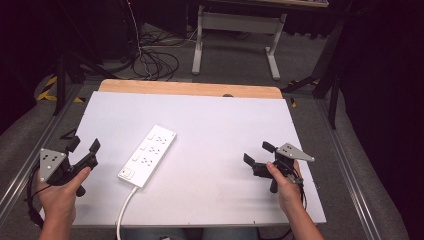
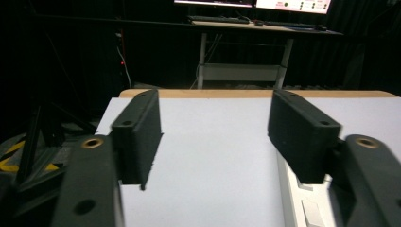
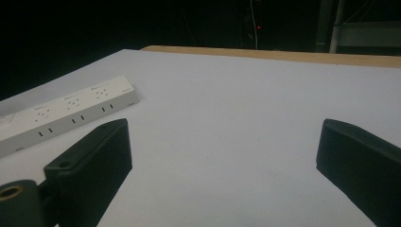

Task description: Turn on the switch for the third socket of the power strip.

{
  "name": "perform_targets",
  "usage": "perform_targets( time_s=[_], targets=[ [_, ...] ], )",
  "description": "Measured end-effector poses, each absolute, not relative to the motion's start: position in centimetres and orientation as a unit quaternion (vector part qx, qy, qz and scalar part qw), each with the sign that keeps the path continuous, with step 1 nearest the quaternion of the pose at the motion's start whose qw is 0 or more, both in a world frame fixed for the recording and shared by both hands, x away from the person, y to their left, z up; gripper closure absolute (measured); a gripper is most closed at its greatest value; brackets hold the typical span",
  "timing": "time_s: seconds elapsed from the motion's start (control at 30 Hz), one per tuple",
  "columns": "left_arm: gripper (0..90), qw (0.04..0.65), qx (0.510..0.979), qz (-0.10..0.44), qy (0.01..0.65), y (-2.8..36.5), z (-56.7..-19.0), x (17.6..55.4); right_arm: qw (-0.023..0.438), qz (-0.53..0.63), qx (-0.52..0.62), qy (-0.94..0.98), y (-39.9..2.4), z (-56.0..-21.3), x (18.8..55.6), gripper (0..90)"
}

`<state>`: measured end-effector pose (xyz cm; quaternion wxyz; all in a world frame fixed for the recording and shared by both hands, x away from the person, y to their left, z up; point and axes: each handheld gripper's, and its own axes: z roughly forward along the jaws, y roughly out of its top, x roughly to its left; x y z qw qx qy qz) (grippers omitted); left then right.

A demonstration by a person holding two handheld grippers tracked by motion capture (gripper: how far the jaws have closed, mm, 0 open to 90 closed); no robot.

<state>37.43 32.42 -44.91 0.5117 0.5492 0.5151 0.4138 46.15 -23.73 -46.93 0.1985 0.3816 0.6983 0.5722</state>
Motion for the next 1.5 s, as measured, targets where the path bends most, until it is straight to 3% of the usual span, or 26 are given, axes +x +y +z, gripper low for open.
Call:
perform_targets(
  time_s=[0.23, 0.63, 0.77, 1.5],
  targets=[
    [62.4, 0.51, 0.545, 0.428, 0.509, 32.66, -44.79, 37.43, 0.195, 0.572, 0.383, 0.699, -23.76, -47.01, 46.31, 4.8],
    [75.5, 0.513, 0.532, 0.445, 0.505, 32.99, -44.49, 36.9, 0.198, 0.574, 0.379, 0.698, -23.72, -46.89, 46.11, 4.9],
    [86.0, 0.514, 0.539, 0.438, 0.503, 32.99, -44.52, 37.02, 0.196, 0.575, 0.382, 0.697, -23.82, -46.9, 46.14, 4.8],
    [89.8, 0.505, 0.552, 0.442, 0.495, 32.81, -44.43, 37.16, 0.197, 0.575, 0.381, 0.697, -23.79, -46.89, 46.11, 4.8]
  ],
)
